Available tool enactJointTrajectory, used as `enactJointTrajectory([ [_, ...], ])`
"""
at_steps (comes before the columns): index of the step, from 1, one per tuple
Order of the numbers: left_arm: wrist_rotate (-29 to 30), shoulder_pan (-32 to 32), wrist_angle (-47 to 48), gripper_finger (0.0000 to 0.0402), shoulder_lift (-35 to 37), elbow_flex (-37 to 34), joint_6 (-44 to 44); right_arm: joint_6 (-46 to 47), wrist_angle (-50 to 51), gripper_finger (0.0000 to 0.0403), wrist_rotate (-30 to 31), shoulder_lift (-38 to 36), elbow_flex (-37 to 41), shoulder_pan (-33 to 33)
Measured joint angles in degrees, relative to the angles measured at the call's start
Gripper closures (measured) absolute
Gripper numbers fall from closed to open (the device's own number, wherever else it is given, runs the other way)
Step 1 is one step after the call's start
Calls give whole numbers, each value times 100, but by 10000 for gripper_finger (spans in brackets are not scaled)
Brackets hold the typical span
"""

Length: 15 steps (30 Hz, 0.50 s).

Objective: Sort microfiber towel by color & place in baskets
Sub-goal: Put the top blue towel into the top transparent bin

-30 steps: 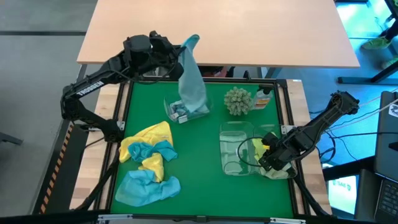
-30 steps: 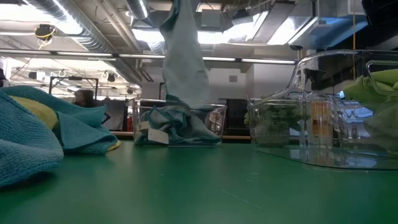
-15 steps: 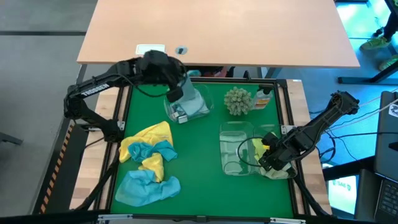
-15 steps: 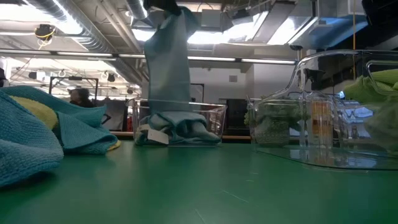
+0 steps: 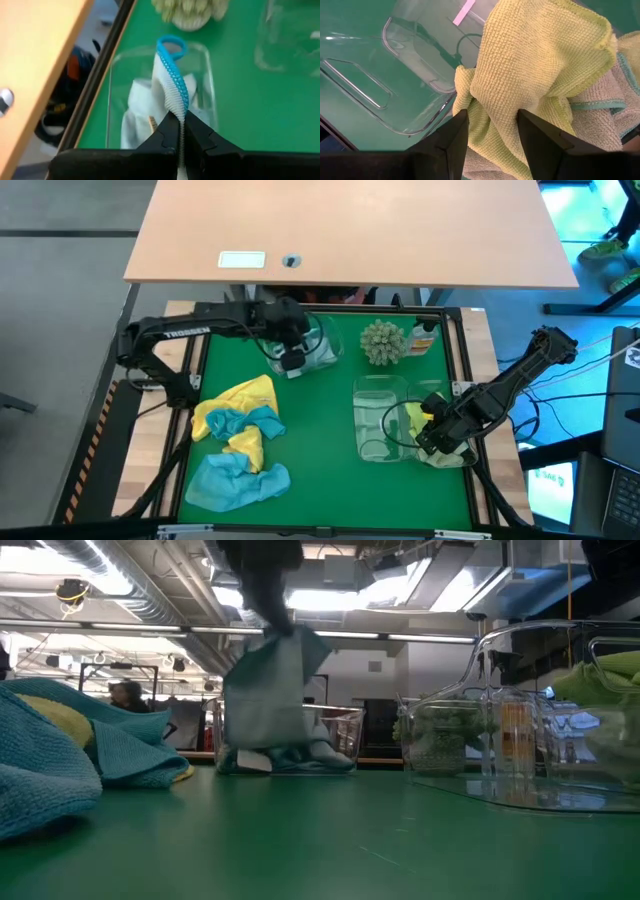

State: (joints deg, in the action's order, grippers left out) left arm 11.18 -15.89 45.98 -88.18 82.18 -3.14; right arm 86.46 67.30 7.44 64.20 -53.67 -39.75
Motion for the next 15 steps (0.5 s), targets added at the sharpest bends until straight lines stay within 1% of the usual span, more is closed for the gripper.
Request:
enactJointTrajectory([
  [10,13,-203,-631,401,6,-1380,0,2,-34,233,148,0,0,0],
  [15,7,-279,-988,401,6,-1912,-2,2,-36,233,148,0,0,0],
])
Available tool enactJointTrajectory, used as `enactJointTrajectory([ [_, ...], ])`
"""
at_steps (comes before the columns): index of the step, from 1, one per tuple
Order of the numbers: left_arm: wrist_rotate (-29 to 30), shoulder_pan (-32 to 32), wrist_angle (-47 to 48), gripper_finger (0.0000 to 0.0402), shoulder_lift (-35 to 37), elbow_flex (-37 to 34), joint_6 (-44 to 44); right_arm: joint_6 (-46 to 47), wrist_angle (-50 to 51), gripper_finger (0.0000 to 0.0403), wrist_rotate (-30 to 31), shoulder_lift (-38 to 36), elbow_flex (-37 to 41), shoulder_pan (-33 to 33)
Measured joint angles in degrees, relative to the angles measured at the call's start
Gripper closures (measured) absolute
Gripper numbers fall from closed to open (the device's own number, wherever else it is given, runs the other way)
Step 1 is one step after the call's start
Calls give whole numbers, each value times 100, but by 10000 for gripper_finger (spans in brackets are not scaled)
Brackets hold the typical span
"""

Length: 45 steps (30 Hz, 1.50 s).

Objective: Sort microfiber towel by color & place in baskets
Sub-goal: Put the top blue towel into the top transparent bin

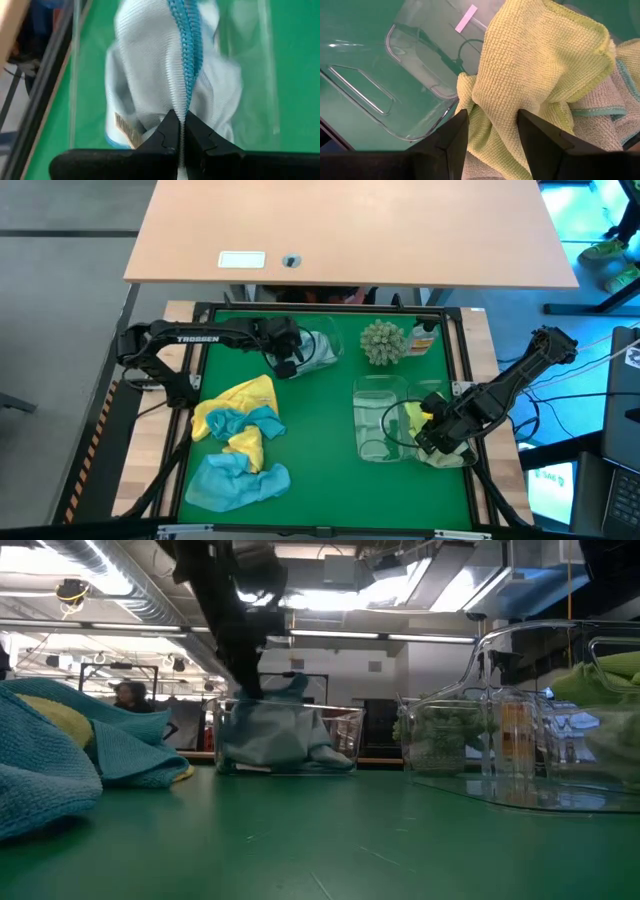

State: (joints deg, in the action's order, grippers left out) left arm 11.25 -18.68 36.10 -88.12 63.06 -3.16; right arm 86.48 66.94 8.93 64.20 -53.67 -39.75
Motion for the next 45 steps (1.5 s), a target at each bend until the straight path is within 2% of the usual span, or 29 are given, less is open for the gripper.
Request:
enactJointTrajectory([
  [11,0,-172,-527,393,2,-460,-2,0,0,233,-2,0,0,0],
  [18,46,-136,-642,384,4,-402,58,0,-1,233,-7,0,0,0],
  [27,57,-129,-324,302,11,418,203,0,-138,233,-11,0,0,0],
  [31,61,-128,239,258,11,990,205,0,-138,233,-13,0,0,0],
  [35,28,-68,1241,223,13,1688,288,0,-138,233,-17,0,0,0],
  [39,-621,109,2098,203,29,2146,607,0,-136,233,-39,0,0,0],
  [42,-1345,339,2455,201,26,2159,900,0,-132,233,-121,0,0,0],
  [45,-1664,681,2692,205,26,2044,1107,0,-129,233,-278,0,0,1],
])
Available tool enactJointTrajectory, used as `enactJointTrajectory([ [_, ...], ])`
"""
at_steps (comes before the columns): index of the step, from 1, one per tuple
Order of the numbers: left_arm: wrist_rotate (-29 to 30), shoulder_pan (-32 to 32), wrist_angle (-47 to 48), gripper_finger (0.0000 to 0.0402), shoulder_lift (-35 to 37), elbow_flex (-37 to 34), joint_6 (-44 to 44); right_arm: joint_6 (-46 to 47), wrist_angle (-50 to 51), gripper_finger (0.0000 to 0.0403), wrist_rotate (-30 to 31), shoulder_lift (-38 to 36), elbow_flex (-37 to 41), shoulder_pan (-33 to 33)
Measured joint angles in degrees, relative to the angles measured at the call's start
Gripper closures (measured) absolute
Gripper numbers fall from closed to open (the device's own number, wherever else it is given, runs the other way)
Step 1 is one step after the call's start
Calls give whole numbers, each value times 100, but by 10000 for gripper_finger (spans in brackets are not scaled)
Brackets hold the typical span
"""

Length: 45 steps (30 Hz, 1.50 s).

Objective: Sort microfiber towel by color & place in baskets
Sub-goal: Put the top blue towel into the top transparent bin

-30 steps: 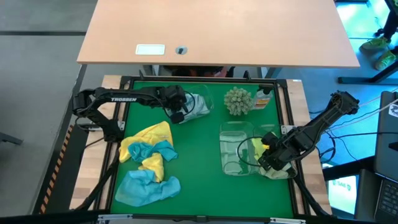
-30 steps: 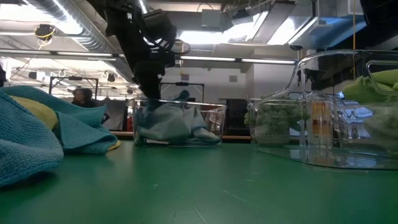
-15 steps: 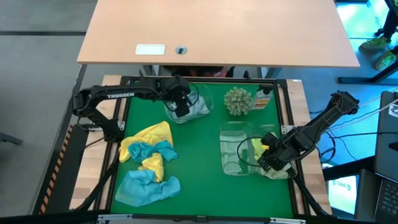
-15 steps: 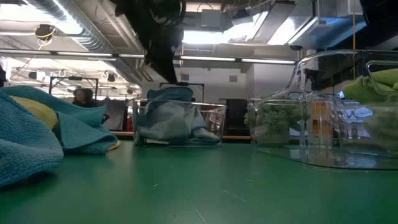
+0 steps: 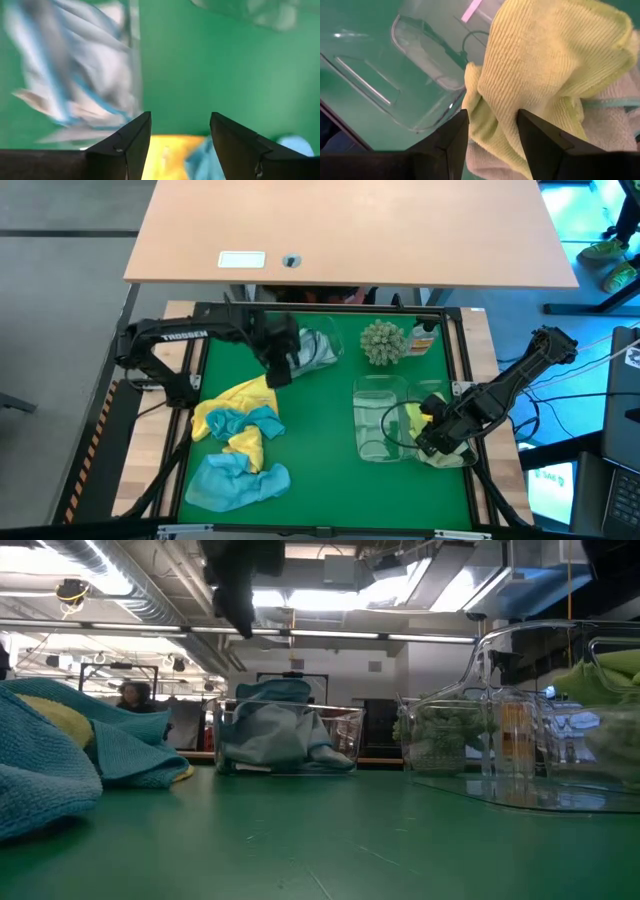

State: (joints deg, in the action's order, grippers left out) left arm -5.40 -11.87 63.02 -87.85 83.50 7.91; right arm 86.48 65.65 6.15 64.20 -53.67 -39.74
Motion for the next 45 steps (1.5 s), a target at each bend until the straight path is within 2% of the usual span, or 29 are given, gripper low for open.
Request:
enactJointTrajectory([
  [9,84,1061,41,218,-11,-756,666,-448,51,233,-58,-10,-241,-1],
  [14,479,1441,36,218,-10,-1242,1005,-945,46,233,395,-11,-723,-1],
  [18,475,1627,-67,218,-9,-1599,1190,-1318,32,233,844,-11,-1041,0],
  [24,564,1773,-237,218,-11,-2100,1326,-1746,-3,233,1368,-11,-1241,-1],
  [29,637,1765,-557,218,-11,-2502,1426,-1803,-39,233,1437,-9,-1244,1],
  [33,460,1765,-982,218,-10,-2839,1427,-1804,-75,233,1486,6,-1244,1],
  [38,431,1765,-1234,219,-11,-3115,1593,-2111,-282,233,2016,18,-1244,1],
  [41,427,1765,-1333,235,-11,-3147,1599,-2398,-496,233,2291,20,-1244,1],
  [45,418,1765,-1430,288,-11,-3147,1601,-2828,-843,233,2649,20,-1243,1],
])
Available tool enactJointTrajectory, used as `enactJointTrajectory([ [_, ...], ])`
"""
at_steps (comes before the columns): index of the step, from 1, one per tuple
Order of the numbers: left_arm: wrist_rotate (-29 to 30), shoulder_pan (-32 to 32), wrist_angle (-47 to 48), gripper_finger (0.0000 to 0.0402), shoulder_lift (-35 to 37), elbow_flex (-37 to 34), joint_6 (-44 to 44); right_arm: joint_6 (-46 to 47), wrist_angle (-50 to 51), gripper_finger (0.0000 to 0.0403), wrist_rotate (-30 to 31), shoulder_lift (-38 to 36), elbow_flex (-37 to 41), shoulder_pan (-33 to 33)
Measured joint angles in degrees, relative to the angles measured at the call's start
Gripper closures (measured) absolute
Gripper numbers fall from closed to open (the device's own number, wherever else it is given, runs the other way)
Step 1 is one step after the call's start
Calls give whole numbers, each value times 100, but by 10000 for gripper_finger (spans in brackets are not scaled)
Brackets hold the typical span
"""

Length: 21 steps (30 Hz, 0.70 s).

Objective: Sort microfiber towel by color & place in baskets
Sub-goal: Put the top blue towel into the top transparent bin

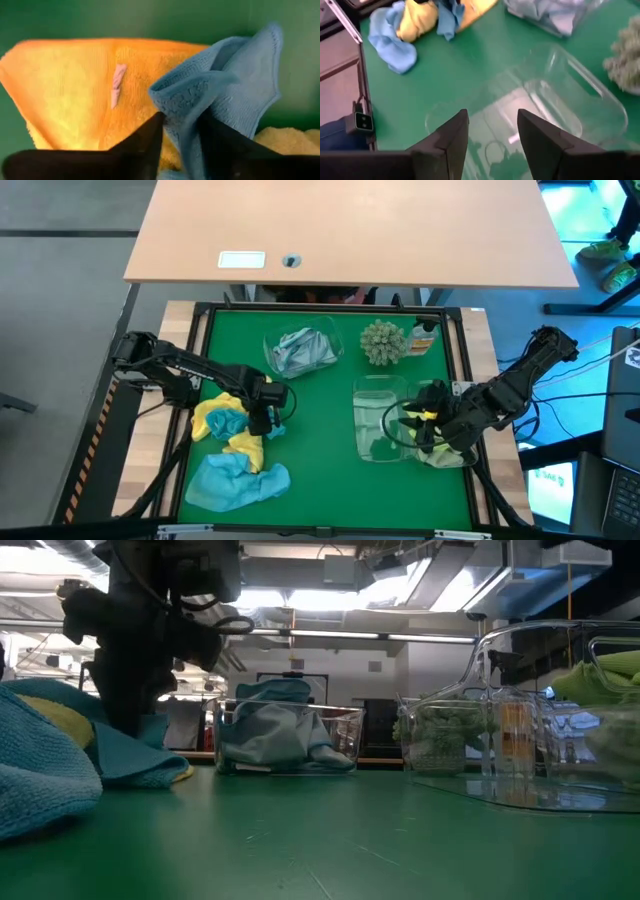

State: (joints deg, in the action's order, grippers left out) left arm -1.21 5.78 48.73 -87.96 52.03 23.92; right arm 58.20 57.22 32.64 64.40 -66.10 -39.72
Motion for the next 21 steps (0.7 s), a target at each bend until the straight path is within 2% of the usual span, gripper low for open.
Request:
enactJointTrajectory([
  [5,0,0,-6,382,0,145,2,-341,-313,233,224,36,1,0],
  [6,0,0,0,391,0,197,2,-344,-354,233,267,54,1,0],
  [13,-99,0,25,399,0,818,-70,-361,-359,233,284,339,4,199],
  [21,-105,-65,102,401,0,1815,-351,-827,-364,233,213,833,8,796],
])
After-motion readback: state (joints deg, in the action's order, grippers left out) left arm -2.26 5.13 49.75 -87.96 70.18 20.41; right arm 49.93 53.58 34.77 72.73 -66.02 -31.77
